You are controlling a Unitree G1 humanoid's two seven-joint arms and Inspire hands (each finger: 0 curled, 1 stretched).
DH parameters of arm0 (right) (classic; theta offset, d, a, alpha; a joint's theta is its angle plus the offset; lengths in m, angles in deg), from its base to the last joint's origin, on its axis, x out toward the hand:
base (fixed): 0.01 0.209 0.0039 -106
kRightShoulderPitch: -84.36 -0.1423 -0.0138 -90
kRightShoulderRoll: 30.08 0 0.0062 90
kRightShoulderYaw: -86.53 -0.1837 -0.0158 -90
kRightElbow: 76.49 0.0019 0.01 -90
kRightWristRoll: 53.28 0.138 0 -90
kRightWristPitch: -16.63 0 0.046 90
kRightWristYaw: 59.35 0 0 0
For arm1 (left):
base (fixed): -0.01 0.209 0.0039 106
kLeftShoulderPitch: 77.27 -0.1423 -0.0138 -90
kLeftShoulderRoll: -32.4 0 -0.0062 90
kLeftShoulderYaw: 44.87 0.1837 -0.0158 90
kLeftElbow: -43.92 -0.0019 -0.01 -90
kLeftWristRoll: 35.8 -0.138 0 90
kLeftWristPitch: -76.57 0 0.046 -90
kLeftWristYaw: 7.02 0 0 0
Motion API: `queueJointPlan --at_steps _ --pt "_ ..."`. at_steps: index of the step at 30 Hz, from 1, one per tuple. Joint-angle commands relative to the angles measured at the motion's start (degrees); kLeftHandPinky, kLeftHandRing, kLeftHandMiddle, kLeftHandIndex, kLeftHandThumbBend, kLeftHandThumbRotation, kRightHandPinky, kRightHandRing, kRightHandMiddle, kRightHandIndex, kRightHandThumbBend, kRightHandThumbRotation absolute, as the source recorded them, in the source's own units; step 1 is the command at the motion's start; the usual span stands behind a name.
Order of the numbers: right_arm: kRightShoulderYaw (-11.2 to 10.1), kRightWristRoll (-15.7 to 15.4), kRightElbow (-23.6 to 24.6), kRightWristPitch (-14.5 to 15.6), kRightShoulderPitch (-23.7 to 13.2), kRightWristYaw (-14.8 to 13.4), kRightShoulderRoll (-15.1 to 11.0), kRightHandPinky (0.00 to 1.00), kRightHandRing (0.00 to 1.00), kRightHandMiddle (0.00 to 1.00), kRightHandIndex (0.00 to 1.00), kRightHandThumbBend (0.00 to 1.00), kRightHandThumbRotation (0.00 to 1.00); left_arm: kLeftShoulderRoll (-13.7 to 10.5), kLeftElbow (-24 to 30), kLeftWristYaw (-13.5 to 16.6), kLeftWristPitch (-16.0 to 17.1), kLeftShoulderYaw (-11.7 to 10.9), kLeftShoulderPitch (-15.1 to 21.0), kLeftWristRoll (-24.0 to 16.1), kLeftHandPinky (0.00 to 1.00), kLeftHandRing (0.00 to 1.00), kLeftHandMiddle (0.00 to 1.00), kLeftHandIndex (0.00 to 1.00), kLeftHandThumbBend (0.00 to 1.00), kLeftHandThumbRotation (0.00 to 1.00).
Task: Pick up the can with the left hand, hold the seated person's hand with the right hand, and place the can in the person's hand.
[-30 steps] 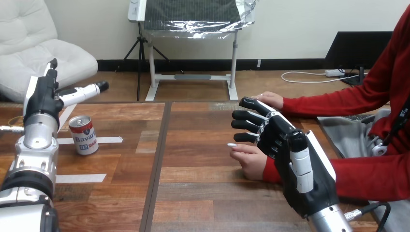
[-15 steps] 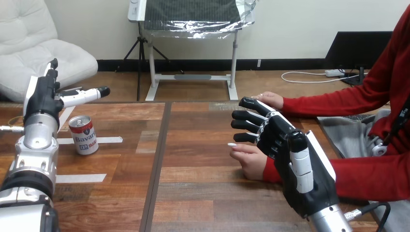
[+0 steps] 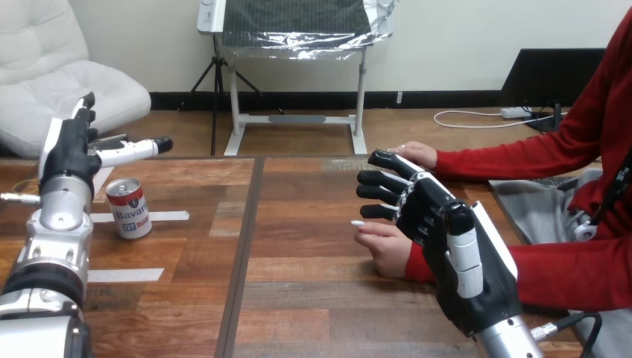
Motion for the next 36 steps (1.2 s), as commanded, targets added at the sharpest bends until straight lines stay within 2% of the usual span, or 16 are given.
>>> queueJointPlan --at_steps 1,12,28,36 --pt "-0.4 0.45 2.05 -0.18 -3.11 0.03 -0.35 0.74 0.8 0.8 0.85 0.89 1.0 0.03 -0.02 0.72 0.46 1.67 2.44 -1.38 0.89 0.94 0.96 0.97 0.9 0.0" --pt "-0.4 0.15 2.38 -0.19 -2.96 -0.32 -0.27 0.74 0.79 0.8 0.84 0.88 1.0 0.36 -0.28 1.3 -0.65 3.15 2.04 -2.67 0.88 0.94 0.96 0.96 0.9 0.0" --pt "-0.56 0.88 2.32 0.07 -2.91 0.16 -0.45 0.73 0.79 0.8 0.84 0.89 1.0 0.22 -0.72 1.33 -1.47 8.54 0.94 -7.67 0.89 0.97 0.97 0.96 0.89 0.03" --pt "-0.53 0.88 2.3 0.02 -2.84 0.22 -0.47 0.73 0.79 0.8 0.84 0.89 1.0 0.29 -0.88 2.29 -1.99 10.65 0.58 -10.08 0.84 0.95 0.96 0.95 0.91 0.04"
